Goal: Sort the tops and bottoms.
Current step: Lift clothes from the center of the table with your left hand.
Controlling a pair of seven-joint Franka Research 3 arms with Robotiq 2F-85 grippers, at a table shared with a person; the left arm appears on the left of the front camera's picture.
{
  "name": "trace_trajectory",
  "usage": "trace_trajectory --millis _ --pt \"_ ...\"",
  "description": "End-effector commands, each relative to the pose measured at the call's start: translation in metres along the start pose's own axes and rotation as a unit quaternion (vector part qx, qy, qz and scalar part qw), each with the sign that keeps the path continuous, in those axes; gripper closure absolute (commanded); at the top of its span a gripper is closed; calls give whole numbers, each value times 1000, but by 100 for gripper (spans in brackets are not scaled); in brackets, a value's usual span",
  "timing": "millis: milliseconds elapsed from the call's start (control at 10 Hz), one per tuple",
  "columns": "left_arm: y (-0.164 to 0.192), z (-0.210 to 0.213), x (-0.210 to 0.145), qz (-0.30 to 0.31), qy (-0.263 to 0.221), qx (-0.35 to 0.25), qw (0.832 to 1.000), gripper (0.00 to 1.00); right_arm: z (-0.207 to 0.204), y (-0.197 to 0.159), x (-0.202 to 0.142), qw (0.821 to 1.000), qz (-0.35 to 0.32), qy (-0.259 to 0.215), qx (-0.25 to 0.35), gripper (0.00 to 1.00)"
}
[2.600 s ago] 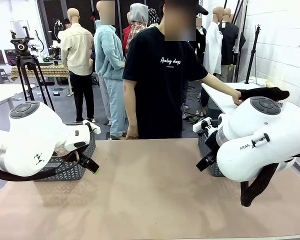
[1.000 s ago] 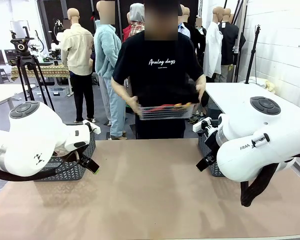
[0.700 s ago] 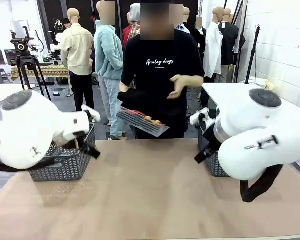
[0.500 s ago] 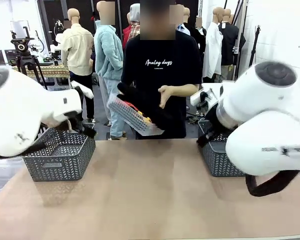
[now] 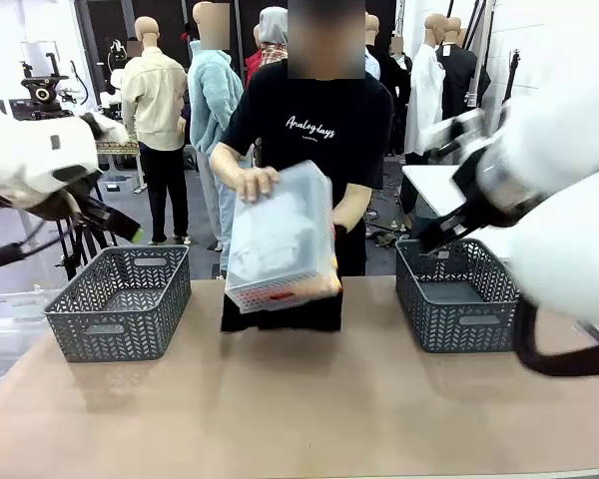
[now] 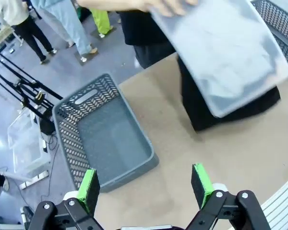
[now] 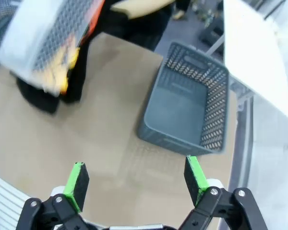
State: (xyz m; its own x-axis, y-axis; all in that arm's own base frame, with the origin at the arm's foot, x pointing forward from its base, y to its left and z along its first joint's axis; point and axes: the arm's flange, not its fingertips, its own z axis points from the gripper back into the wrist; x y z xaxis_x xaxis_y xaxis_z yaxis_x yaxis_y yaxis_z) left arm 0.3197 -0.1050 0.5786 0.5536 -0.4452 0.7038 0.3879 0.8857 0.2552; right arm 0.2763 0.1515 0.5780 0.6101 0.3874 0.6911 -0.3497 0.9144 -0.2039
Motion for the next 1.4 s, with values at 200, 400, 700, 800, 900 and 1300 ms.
trace_trajectory --millis 200,400,700,800,900,1300 --pt "-9 -16 1 -10 4 -7 1000 0 0 0 0 1000 0 0 0 0" --pt "11 4 3 -9 1 -17 1000 0 30 -61 -12 996 -72 -34 49 0" --pt "34 26 7 5 4 -57 998 0 18 -77 -33 979 -119 -64 151 0" --pt "32 25 9 2 15 -64 998 0 13 -73 -35 976 -113 -61 173 0" --pt "29 19 12 3 24 -69 997 0 8 -71 -31 975 -109 -59 182 0" --pt "31 24 7 8 13 -49 999 0 34 -88 -7 982 -124 -59 131 0"
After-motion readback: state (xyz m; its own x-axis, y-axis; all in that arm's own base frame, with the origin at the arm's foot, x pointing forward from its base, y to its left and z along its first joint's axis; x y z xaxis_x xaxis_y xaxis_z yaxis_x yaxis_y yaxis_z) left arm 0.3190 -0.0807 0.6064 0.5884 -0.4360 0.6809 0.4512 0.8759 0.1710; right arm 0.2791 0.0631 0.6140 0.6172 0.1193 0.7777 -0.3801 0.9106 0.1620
